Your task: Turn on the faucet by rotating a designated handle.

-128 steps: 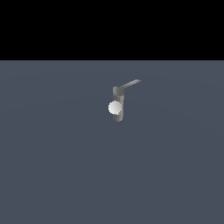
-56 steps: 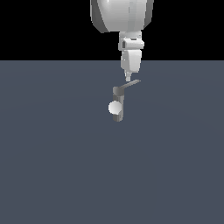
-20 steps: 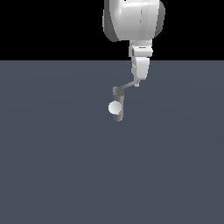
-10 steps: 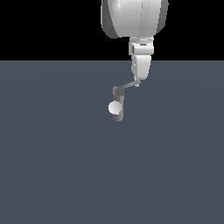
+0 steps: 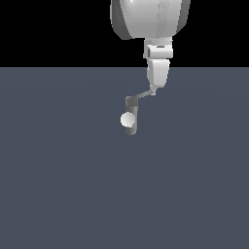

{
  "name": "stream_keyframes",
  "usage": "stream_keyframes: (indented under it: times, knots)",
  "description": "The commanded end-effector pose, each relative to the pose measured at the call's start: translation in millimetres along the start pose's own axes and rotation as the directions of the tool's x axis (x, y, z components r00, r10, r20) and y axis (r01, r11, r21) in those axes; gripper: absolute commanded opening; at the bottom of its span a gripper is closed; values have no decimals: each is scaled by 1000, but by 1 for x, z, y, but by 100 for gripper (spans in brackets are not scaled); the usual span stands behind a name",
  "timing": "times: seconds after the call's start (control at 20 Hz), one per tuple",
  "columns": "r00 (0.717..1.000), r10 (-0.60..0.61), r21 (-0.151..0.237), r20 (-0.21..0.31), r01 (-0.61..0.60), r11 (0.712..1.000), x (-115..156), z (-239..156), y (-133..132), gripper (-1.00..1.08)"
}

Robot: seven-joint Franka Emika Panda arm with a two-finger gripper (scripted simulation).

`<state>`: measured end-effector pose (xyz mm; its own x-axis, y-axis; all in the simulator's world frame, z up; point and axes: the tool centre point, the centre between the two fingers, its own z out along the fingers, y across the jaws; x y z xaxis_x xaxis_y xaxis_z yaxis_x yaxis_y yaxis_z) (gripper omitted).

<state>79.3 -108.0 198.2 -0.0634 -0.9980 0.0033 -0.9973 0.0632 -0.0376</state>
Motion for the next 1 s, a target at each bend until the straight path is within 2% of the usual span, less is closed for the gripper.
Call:
stream_keyframes:
  times: [0.0, 0.9, 0.95]
  knots:
    - [1000, -6, -12, 3, 6, 1000, -9, 5, 9, -100]
    - [1000, 4, -36, 3, -4, 999, -38, 14, 63, -100]
    - [1000, 15, -4, -3, -15, 1000, -27, -1, 51, -100]
